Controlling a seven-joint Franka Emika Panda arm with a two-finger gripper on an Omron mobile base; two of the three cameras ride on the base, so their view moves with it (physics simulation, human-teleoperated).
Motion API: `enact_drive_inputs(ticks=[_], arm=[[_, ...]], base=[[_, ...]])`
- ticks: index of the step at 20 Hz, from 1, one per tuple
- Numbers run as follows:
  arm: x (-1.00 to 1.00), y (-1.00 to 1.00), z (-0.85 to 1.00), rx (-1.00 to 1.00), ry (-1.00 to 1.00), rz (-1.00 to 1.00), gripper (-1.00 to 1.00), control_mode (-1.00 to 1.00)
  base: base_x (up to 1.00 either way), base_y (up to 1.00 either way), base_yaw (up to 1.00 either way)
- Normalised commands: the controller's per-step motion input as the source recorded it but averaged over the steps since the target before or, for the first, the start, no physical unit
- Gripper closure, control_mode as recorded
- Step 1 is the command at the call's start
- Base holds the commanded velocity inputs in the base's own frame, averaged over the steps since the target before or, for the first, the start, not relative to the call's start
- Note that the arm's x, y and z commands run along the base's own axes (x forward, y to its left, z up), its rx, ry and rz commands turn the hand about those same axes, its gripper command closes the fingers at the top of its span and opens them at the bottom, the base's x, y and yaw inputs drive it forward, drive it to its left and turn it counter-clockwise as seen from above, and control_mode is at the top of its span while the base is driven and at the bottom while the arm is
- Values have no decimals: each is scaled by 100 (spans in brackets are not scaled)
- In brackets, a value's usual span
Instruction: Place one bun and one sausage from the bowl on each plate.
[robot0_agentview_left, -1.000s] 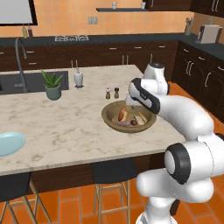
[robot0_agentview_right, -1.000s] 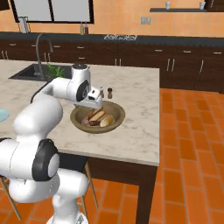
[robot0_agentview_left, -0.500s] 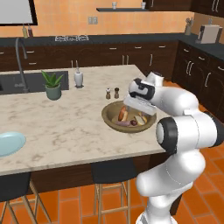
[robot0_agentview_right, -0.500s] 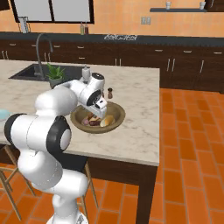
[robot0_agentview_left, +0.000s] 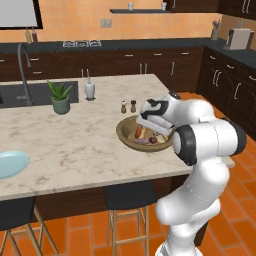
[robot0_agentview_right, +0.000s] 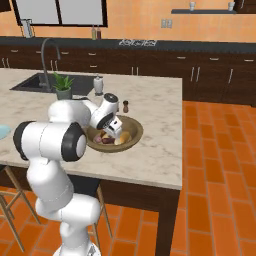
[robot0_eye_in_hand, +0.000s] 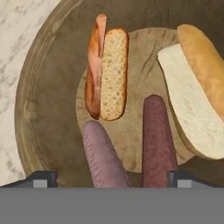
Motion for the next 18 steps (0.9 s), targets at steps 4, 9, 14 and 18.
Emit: enact_drive_inputs(ticks=[4, 9, 14, 18], arm=[[43, 8, -23, 0, 0, 0, -100, -100], [10, -4, -28, -2, 0, 0, -100, -100], [27, 0, -36, -13, 0, 0, -100, -100], [28, 0, -45, -4, 0, 0, -100, -100]], base=[[0, 0, 0], [0, 0, 0], [0, 0, 0], [0, 0, 0]])
